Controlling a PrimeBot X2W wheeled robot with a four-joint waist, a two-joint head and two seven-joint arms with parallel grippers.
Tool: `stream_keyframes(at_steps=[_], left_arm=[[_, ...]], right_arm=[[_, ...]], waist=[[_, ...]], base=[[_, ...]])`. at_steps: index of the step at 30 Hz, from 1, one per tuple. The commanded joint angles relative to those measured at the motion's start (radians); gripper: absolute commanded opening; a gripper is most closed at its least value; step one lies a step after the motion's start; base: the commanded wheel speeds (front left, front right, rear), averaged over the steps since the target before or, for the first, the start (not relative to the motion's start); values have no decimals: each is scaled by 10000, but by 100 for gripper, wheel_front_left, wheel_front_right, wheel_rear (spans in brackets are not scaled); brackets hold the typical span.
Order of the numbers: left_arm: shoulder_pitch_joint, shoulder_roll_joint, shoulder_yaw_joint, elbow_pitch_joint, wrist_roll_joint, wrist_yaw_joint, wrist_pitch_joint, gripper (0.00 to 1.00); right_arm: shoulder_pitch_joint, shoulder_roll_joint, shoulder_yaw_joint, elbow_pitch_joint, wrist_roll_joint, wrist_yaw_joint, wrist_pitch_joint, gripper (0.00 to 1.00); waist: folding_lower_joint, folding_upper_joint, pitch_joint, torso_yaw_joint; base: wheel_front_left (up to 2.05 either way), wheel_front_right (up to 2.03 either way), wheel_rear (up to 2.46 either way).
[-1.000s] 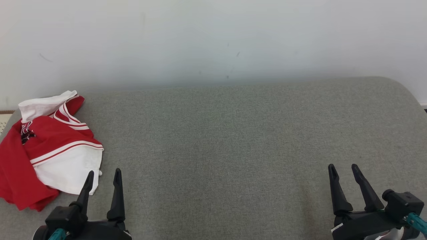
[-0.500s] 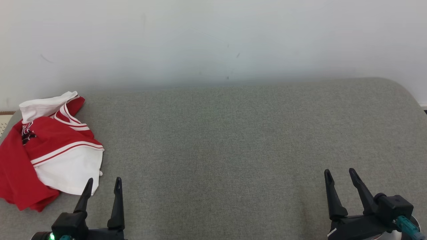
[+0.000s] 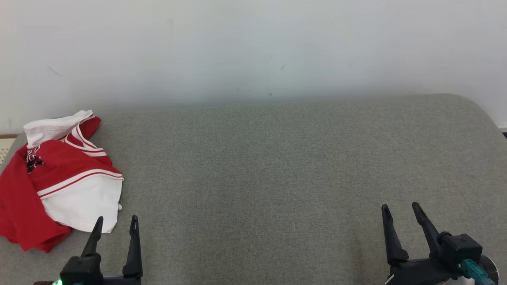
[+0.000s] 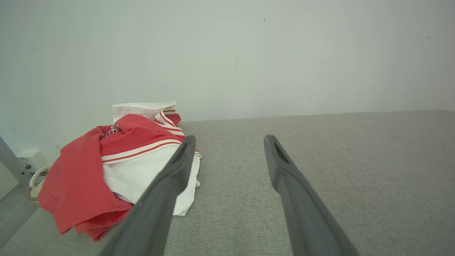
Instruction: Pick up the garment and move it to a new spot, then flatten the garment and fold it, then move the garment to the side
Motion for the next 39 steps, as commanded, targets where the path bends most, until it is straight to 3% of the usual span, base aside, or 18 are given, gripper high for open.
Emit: stream_keyframes(at_steps=[1, 9, 39], left_arm=[[161, -3, 81, -68, 209, 9, 54, 100], [-3, -95, -59, 211, -180, -90, 118, 100], [-173, 11, -241, 429, -410, 173, 272, 100]], right_arm=[[117, 63, 4, -69, -269, 7, -6, 100], [171, 157, -132, -179, -34, 7, 108, 100], [269, 121, 93, -220, 31, 7, 181, 100]], waist=[[0, 0, 2, -11], [0, 0, 20, -82], [0, 0, 19, 106]], base=[[0, 0, 0], [0, 0, 0], [0, 0, 0]])
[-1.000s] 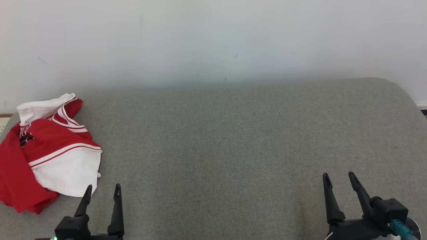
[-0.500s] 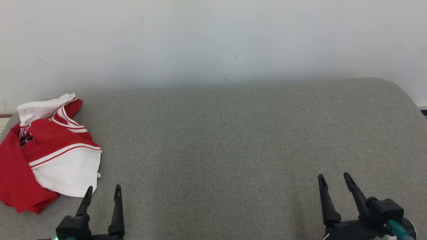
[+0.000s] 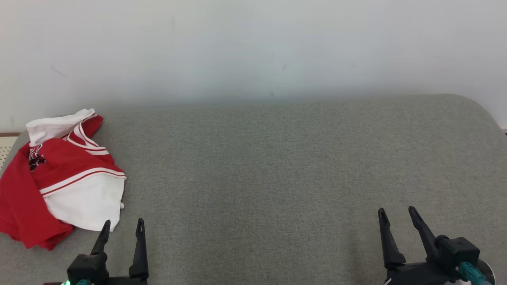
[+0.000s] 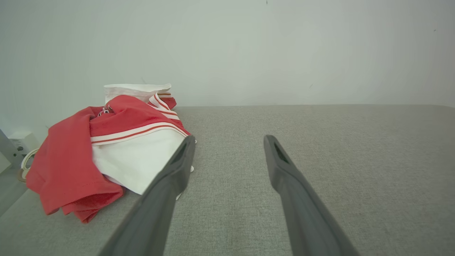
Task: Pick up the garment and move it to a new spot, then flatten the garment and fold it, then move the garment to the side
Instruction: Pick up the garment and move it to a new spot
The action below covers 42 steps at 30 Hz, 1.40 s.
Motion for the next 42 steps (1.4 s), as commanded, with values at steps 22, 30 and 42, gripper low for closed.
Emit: stream_keyframes(at_steps=[22, 30, 42], left_arm=[[38, 97, 188, -86, -378, 343, -317, 100], [99, 92, 196, -94, -480, 426, -345, 100], [-30, 94, 124, -3, -607, 464, -397, 100]], right_arm=[[-137, -184, 1007, -408, 65, 7, 210, 100], [-162, -196, 1109, -521, 93, 8, 230, 100], [-216, -292, 1136, -447, 191, 8, 215, 100]], waist=[[0, 0, 301, 3250], [0, 0, 332, 3744], [0, 0, 440, 3863]], base=[[0, 0, 0], [0, 0, 0], [0, 0, 0]])
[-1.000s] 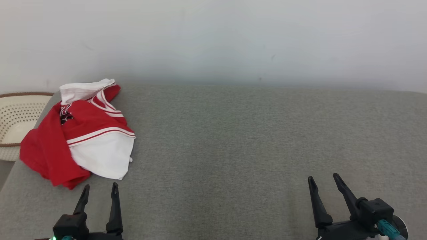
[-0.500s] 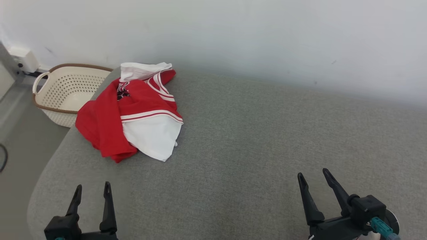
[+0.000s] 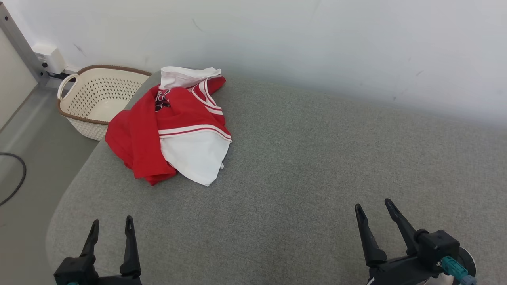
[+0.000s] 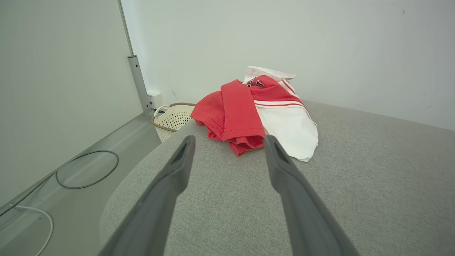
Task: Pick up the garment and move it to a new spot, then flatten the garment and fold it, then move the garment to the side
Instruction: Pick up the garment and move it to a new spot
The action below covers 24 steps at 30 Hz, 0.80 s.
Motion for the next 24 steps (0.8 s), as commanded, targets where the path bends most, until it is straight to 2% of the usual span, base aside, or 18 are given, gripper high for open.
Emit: stream_keyframes(at_steps=[1, 9, 14, 19, 24], left_arm=[[-21, 26, -2, 29, -49, 24, -40, 100], [-189, 35, -16, -74, -156, 75, -54, 100], [-852, 167, 103, -462, -261, 81, 59, 100], [-2208, 510, 141, -661, -389, -184, 605, 100], [-3822, 828, 159, 106, -784, -596, 1562, 100]], right_arm=[[-37, -61, -1, 15, 31, 8, -6, 100], [-85, -110, -45, -30, 50, 8, 21, 100], [-147, -208, -65, -207, 29, 8, 145, 100], [-276, -454, -28, -467, 49, 8, 313, 100], [-507, -740, -40, -770, 96, 8, 478, 100]], waist=[[0, -1, 16, 7], [0, -1, 145, 53], [0, -1, 417, 46], [0, -1, 886, -163], [0, -1, 1495, -520]], base=[[0, 0, 0], [0, 0, 0], [0, 0, 0], [0, 0, 0], [0, 0, 0]])
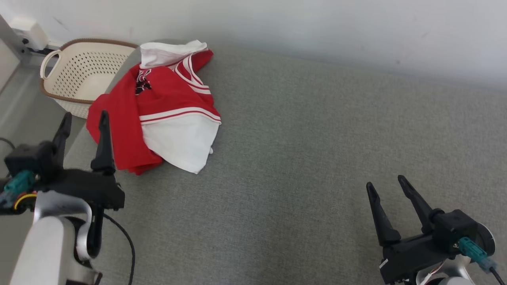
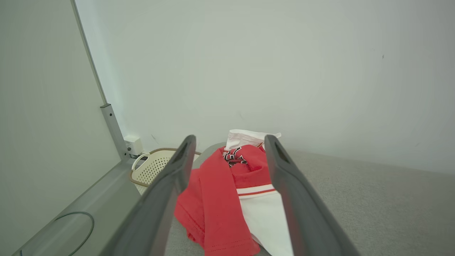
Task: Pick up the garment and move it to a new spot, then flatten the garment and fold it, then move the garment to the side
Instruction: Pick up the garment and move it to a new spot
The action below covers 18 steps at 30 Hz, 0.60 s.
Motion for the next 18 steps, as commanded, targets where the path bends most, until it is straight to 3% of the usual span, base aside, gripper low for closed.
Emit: stream_keyframes(at_steps=[1, 5, 11, 18], left_arm=[[-423, 84, 9, 388, -214, -133, 259, 100], [-1746, 279, 60, 2292, -796, -557, 1291, 100], [-2633, 422, 314, 4151, -1168, -590, 1708, 100], [-3365, 578, 669, 5913, -1532, -495, 1441, 100]], right_arm=[[-108, -124, -6, -98, 42, 8, 41, 100], [-384, -393, 41, -353, 113, 8, 154, 100], [-612, -588, -2, -513, 165, 8, 169, 100], [-824, -782, -77, -669, 213, 8, 193, 100]], waist=[[-1, -1, 523, -387], [-1, -1, 1146, -812], [-1, -1, 1657, -1097], [-1, -1, 2168, -1240]], base=[[0, 0, 0], [0, 0, 0], [0, 0, 0], [0, 0, 0]])
